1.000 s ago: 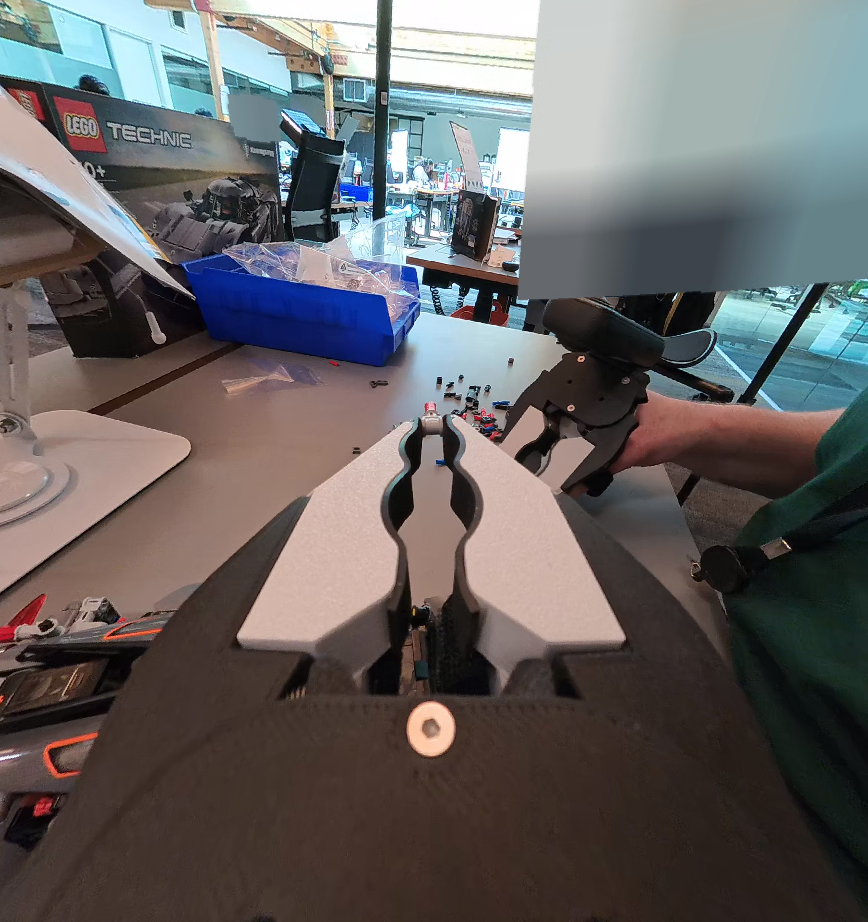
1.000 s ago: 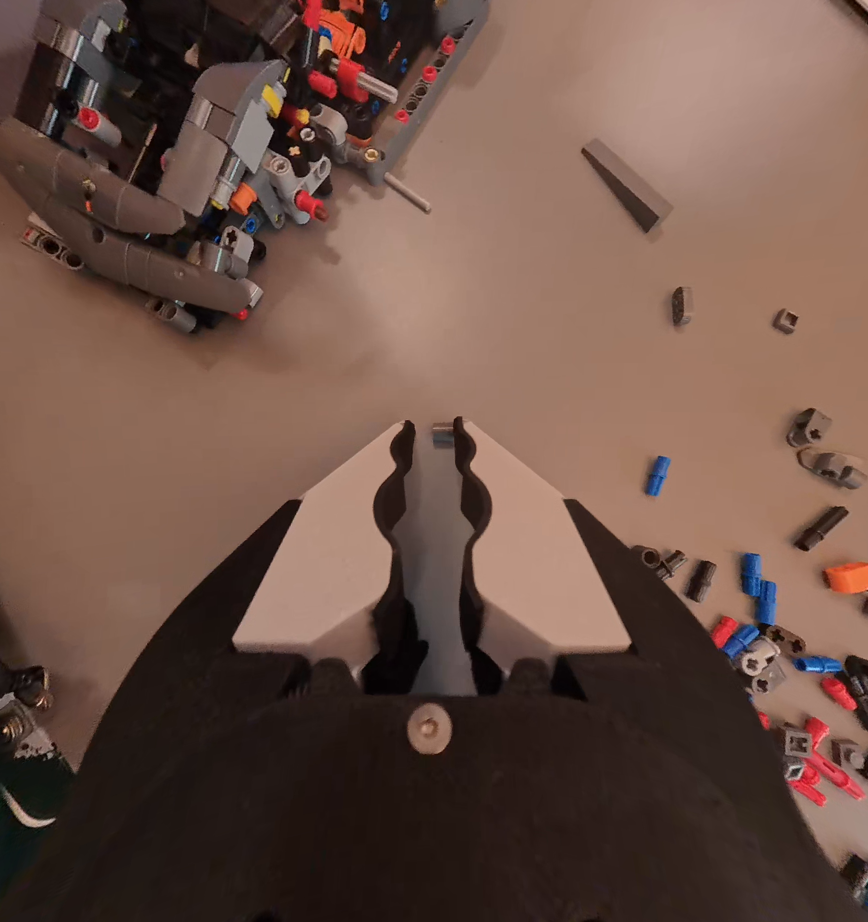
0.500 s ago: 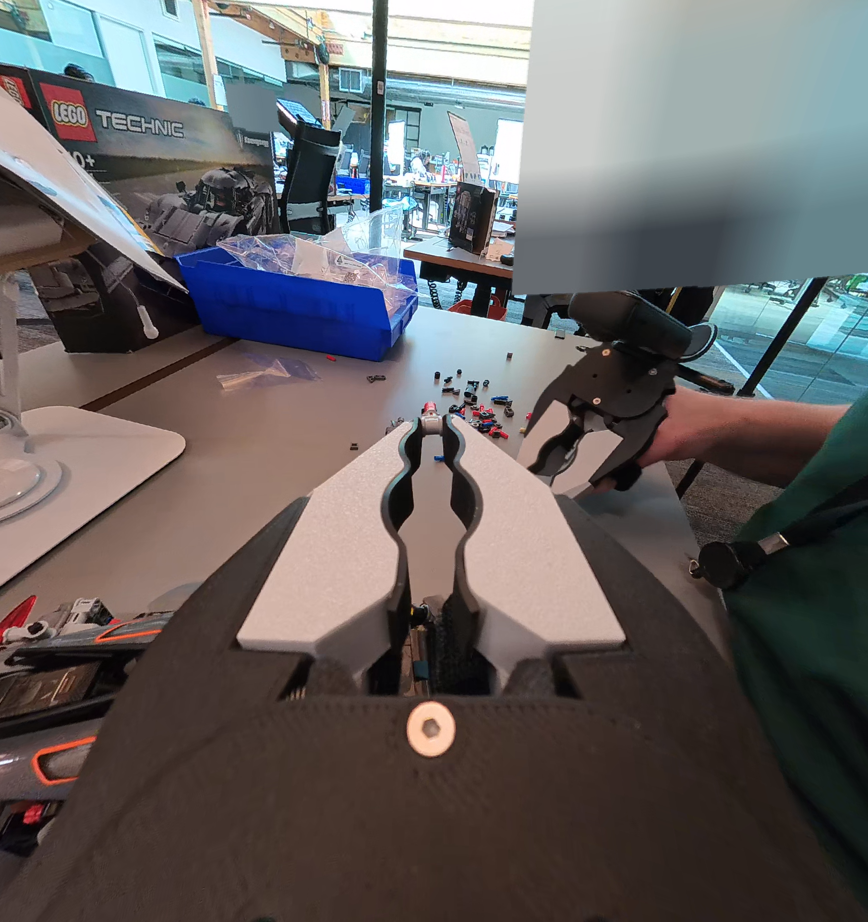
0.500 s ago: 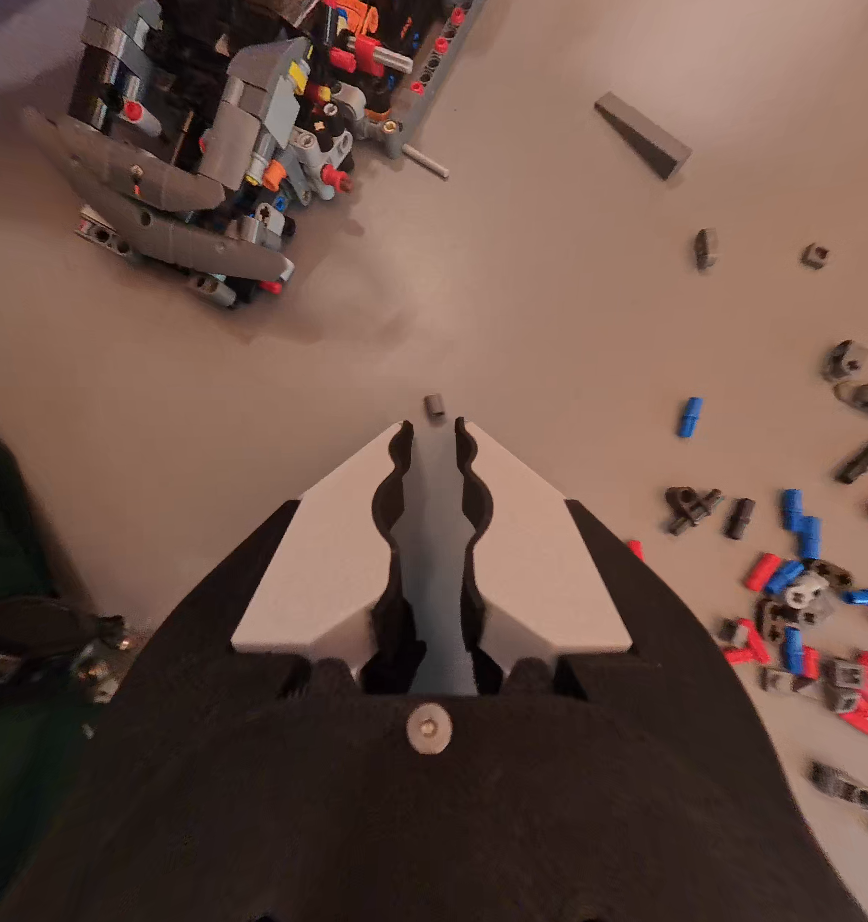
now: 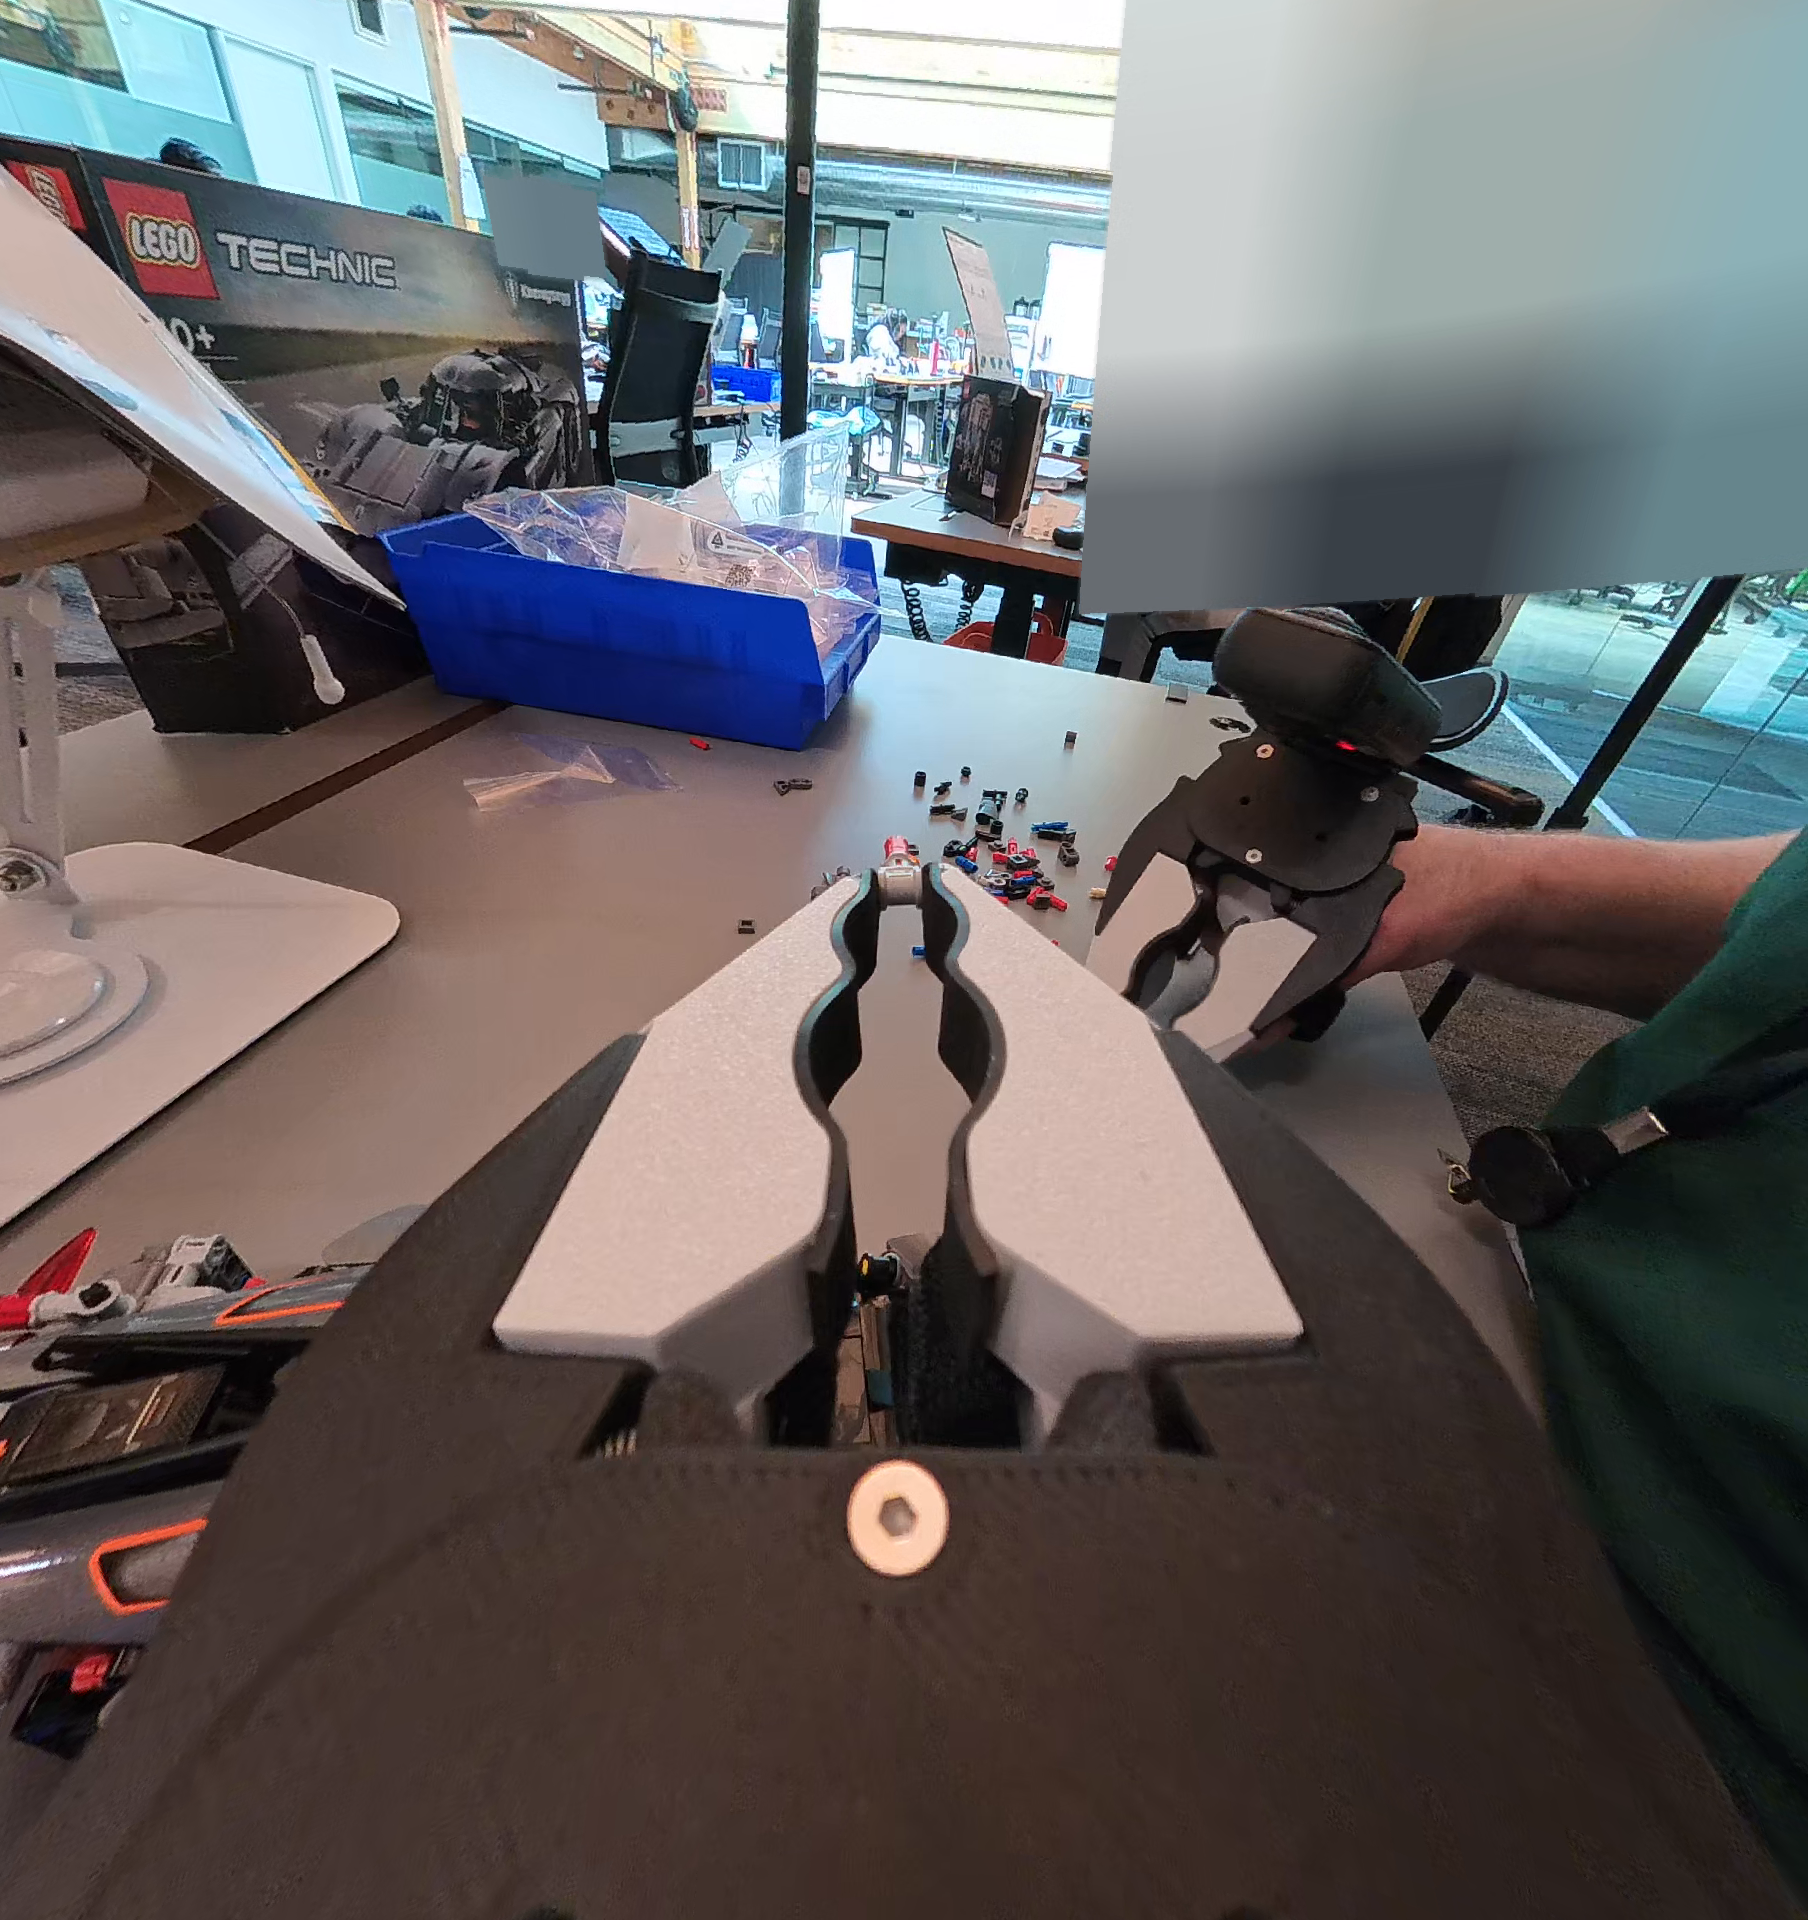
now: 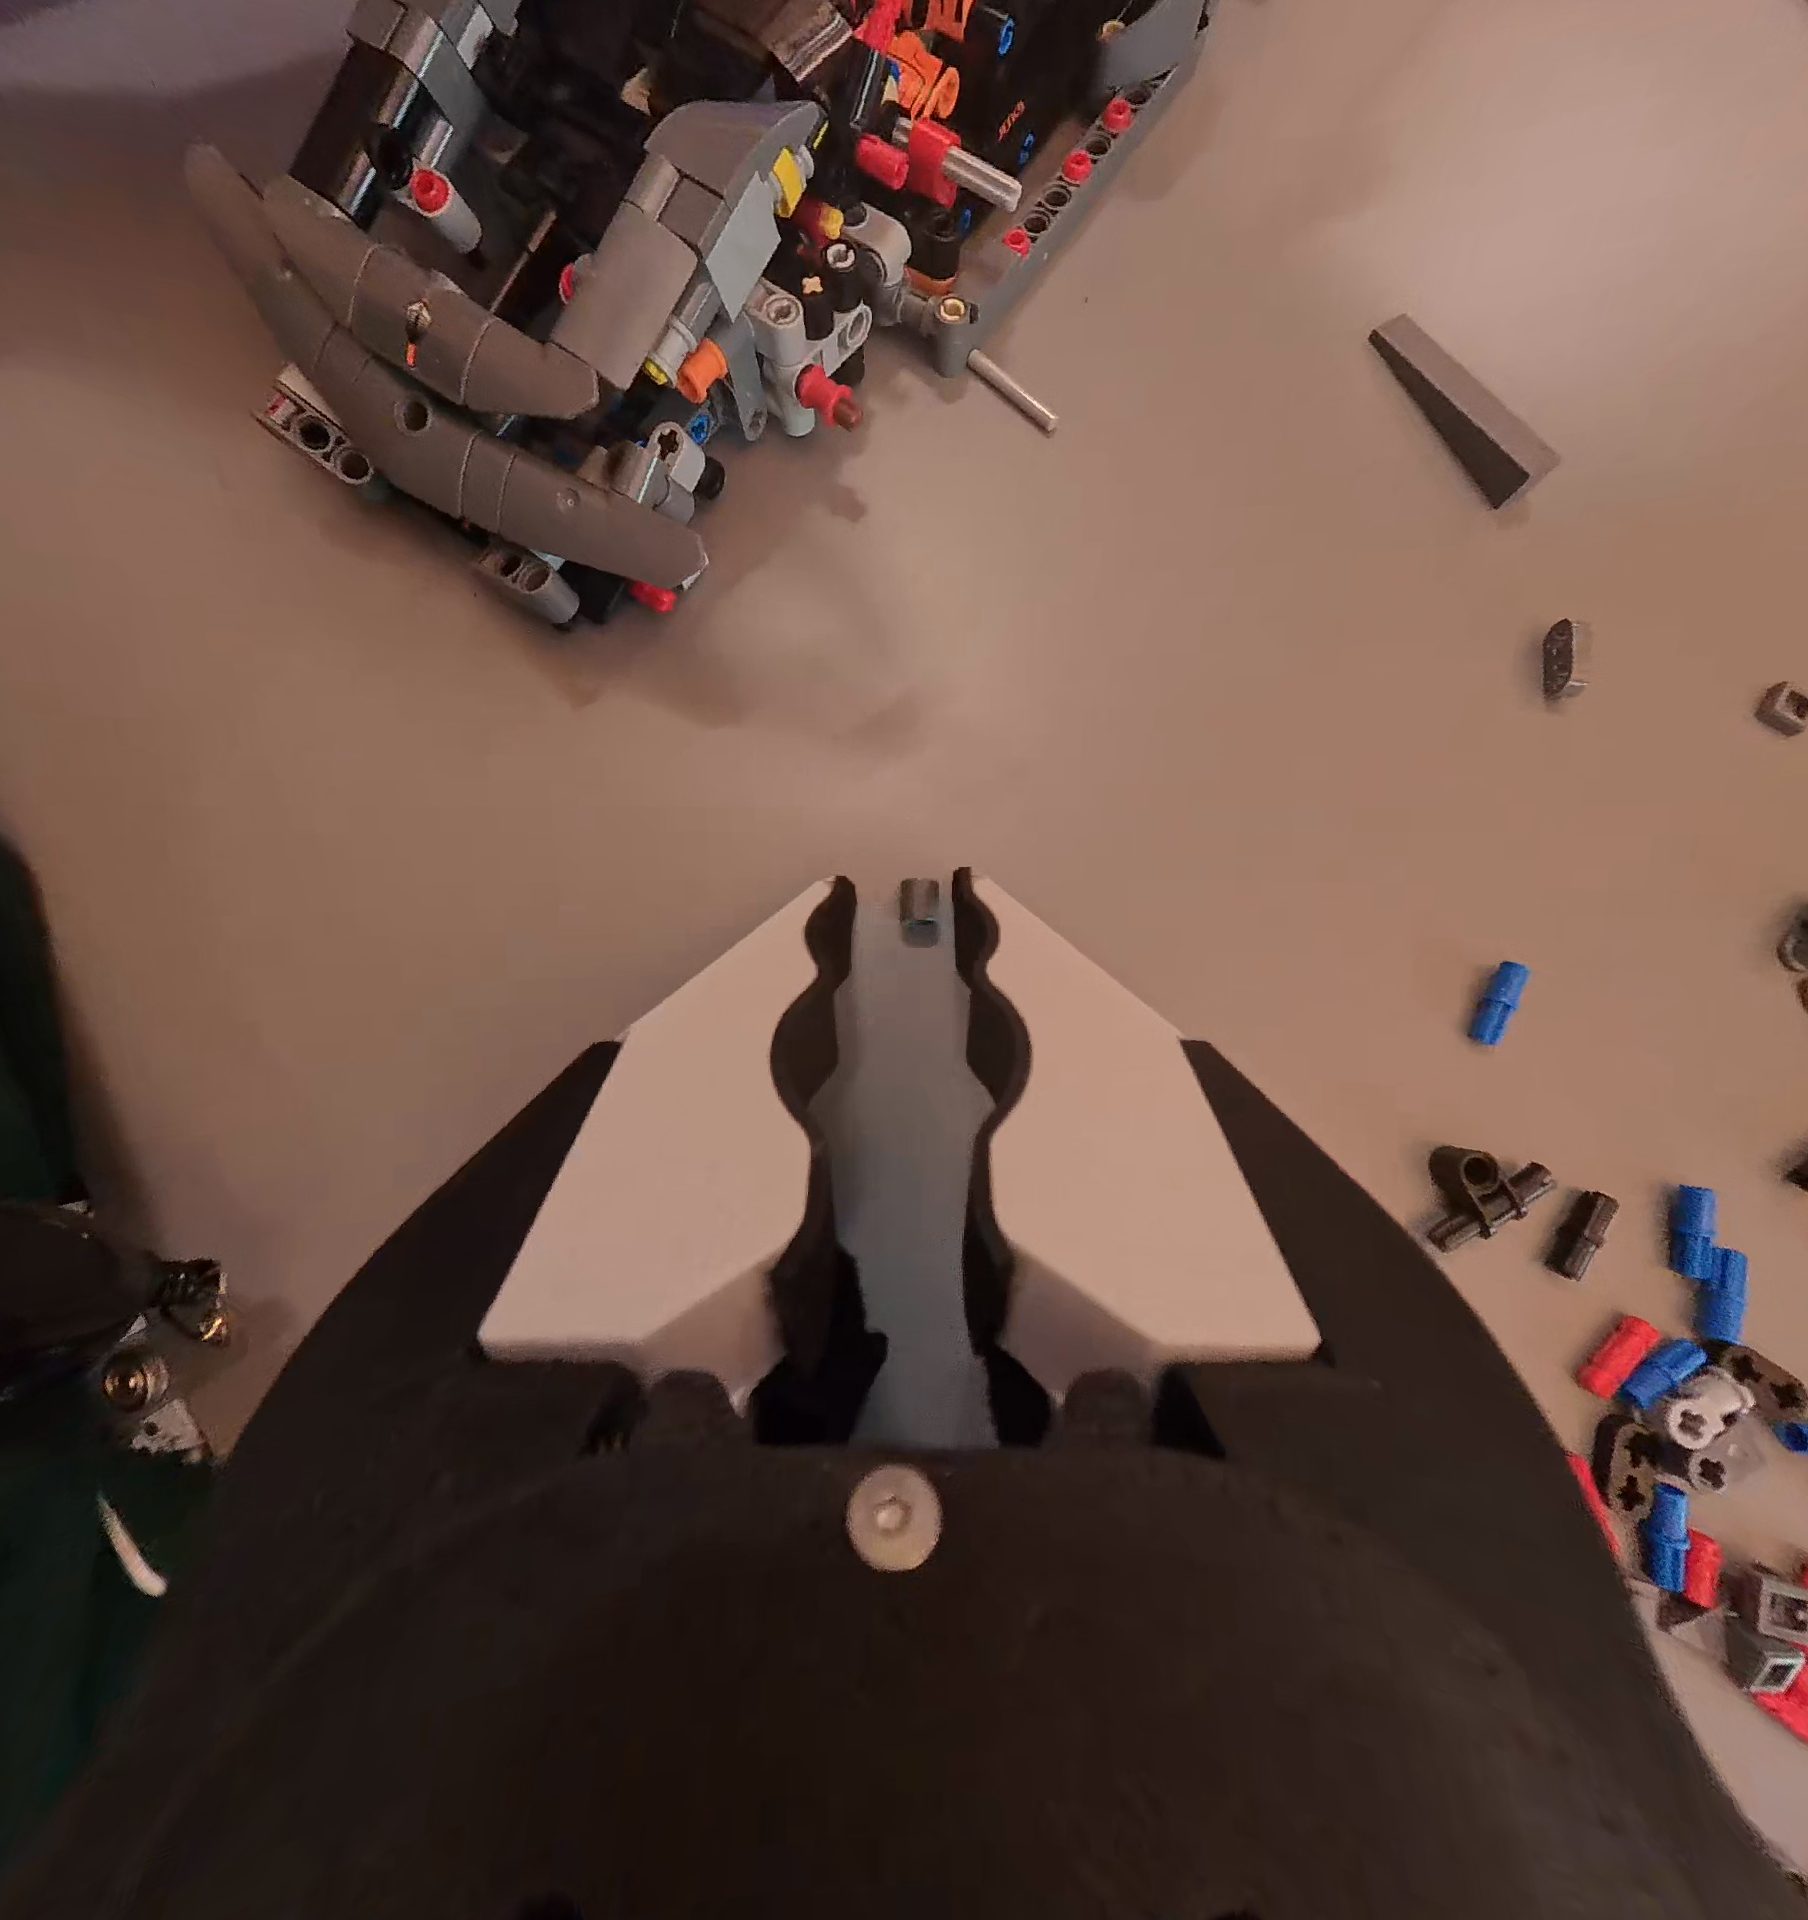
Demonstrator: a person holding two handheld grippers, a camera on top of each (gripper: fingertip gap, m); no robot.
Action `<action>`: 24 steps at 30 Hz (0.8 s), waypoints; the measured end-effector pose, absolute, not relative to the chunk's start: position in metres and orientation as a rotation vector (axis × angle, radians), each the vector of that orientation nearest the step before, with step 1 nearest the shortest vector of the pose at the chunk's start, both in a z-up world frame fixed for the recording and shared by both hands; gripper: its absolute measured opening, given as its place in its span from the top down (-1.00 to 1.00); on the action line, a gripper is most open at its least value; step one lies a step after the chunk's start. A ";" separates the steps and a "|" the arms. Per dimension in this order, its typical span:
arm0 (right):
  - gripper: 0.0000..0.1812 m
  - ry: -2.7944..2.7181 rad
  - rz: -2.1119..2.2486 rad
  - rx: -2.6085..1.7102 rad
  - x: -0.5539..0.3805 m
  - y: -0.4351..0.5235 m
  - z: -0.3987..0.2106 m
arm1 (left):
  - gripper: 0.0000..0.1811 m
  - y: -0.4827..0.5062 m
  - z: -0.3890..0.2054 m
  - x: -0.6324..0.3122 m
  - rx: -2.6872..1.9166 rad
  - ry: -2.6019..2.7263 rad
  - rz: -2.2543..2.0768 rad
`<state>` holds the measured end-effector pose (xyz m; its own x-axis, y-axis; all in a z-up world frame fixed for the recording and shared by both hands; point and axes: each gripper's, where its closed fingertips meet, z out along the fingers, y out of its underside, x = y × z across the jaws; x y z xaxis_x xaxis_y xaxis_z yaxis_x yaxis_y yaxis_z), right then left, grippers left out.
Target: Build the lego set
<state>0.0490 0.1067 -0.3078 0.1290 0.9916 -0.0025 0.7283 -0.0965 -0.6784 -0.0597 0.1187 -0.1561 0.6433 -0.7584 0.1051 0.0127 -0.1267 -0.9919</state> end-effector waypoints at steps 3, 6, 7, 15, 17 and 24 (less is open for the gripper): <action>0.83 -1.657 0.667 -1.888 0.050 0.105 -0.308 | 0.94 0.119 -0.156 -0.060 -1.573 0.634 -0.744; 0.92 -1.651 0.665 -1.891 0.051 0.107 -0.309 | 0.94 0.119 -0.157 -0.059 -1.576 0.636 -0.745; 0.93 -1.649 0.656 -1.887 0.051 0.108 -0.308 | 0.94 0.119 -0.157 -0.059 -1.577 0.637 -0.744; 0.94 -1.637 0.664 -1.880 0.053 0.107 -0.308 | 0.94 0.120 -0.159 -0.057 -1.584 0.642 -0.749; 0.94 -1.616 0.706 -1.875 0.051 0.107 -0.304 | 0.94 0.119 -0.160 -0.056 -1.587 0.649 -0.752; 0.95 -1.527 0.931 -1.565 0.011 0.113 -0.223 | 0.94 0.111 -0.157 -0.042 -1.558 0.697 -0.825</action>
<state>0.0115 0.1126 -0.2228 0.0253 0.9997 0.0010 0.4572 -0.0107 -0.8893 -0.0418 0.1112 -0.1569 0.5721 -0.8108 0.1238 0.0139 -0.1413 -0.9899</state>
